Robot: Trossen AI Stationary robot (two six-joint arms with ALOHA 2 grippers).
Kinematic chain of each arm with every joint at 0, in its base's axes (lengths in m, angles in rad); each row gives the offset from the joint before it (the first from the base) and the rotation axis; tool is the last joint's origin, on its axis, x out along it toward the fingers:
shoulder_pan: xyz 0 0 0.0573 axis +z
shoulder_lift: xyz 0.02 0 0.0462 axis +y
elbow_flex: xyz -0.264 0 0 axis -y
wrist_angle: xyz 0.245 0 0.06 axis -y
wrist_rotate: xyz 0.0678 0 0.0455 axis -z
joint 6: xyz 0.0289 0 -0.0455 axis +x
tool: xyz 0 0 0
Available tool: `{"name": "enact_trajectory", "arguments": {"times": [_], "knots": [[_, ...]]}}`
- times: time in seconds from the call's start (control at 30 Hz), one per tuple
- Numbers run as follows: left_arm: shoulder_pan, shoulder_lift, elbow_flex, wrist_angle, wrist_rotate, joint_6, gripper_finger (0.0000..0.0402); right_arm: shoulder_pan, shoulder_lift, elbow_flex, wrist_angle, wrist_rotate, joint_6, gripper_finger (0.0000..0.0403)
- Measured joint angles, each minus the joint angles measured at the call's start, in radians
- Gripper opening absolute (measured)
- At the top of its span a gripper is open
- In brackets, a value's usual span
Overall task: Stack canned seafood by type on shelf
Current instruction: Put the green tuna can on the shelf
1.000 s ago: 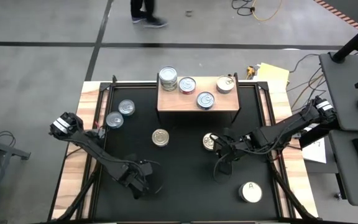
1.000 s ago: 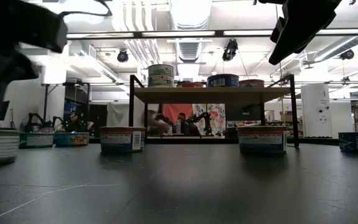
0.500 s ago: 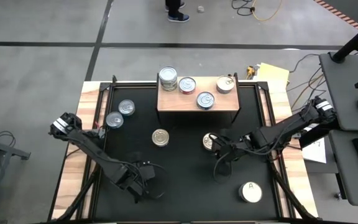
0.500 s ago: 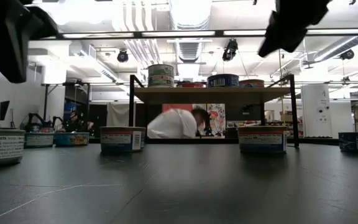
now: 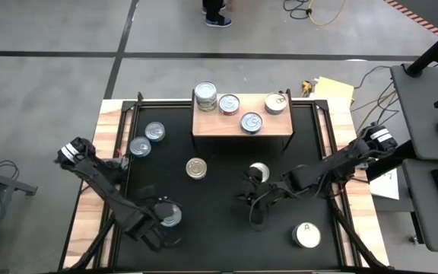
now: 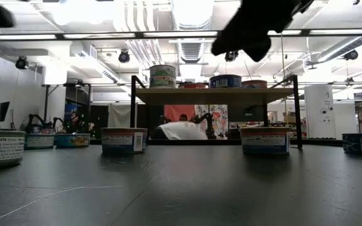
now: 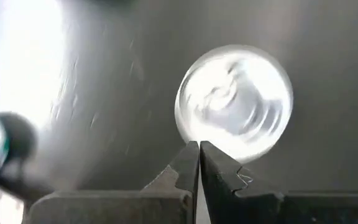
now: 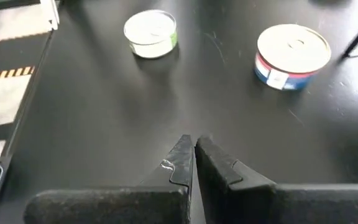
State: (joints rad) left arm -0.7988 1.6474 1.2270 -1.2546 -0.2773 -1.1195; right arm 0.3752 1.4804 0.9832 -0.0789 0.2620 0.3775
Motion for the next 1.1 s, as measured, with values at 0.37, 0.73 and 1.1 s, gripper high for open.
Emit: {"name": "enact_trajectory", "arguments": {"times": [0.37,0.73,1.1], "knots": [[-0.089,0.016,-0.073,0.024,0.044,-0.121,0.0,0.038,0.086,0.089,-0.002,0.0,-0.058,0.0009],[-0.08,0.017,-0.171,0.185,0.058,-0.122,0.0,0.078,0.08,0.108,-0.02,0.0,-0.064,0.0009],[-0.079,0.018,-0.24,0.277,0.033,-0.126,0.0,0.085,0.08,0.108,-0.02,0.0,-0.064,0.0009]]}}
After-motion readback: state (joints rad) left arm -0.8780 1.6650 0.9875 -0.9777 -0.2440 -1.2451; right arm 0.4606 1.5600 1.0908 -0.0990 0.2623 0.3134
